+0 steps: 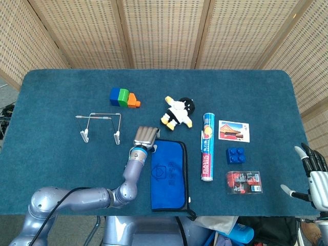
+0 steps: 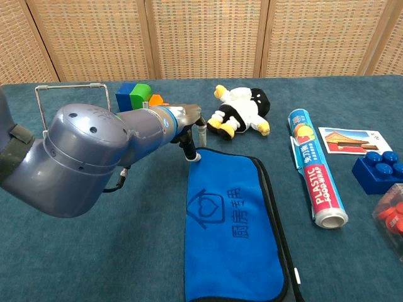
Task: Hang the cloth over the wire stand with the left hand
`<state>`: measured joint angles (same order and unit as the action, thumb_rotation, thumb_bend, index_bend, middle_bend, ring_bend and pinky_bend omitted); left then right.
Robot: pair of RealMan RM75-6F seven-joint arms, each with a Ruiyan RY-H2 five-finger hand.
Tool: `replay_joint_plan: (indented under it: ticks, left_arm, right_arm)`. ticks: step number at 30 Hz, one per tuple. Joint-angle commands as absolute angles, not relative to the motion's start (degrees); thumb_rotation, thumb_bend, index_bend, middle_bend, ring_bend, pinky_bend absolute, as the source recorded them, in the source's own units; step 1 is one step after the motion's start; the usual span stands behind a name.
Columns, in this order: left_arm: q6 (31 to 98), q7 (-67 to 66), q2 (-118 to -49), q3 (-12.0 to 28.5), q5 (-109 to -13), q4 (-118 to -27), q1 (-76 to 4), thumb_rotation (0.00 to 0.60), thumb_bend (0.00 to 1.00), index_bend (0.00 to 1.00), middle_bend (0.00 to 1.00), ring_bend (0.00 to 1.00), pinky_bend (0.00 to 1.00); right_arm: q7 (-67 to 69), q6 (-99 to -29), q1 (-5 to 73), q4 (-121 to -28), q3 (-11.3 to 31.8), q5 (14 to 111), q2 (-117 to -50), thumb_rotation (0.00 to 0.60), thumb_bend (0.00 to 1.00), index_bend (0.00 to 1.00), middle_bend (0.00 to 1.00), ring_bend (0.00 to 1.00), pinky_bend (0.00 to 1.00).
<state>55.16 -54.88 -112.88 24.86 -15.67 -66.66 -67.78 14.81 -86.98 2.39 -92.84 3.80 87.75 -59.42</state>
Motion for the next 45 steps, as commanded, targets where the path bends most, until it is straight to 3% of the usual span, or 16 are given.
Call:
replay_joint_plan:
  ticks: [1,24,39,45]
  left_arm:
    - [54.7,-53.9,-114.5,24.7,-15.8,-64.3,-68.6,0.600,0.36,0.39,0.89,0.86,0.98]
    - [55.2,-56.4,-117.1,24.4,-13.7,-60.0,-69.7,0.600,0.37,0.39,0.88,0.85,0.97]
    - [55.6,-58.1,-117.0,24.5,-11.9,-61.3,-69.6,0.600,0.37,0.49,0.87,0.85,0.97]
    - [55.7,-58.4,-116.5,24.8,-11.3,-62.8,-69.6,0.600,0.37,0.59,0.87,0.85,0.97]
  right_arm:
    - [14.8,-87.0,2.4,-92.8,3.8,87.7,-59.4,0.600,0.00,0.01,0.00,0.00,0.00]
    - [15.8,-86.8,2.4,-92.8,3.7,87.6,-59.1,0.600,0.00,0.01,0.00,0.00,0.00]
    - [16.3,-86.9,2.4,-92.9,3.6,87.8,-58.8,0.600,0.00,0.01,0.00,0.00,0.00]
    - [16.4,-86.9,2.4,-93.0,3.6,87.8,-58.7,0.600,0.00,0.01,0.00,0.00,0.00]
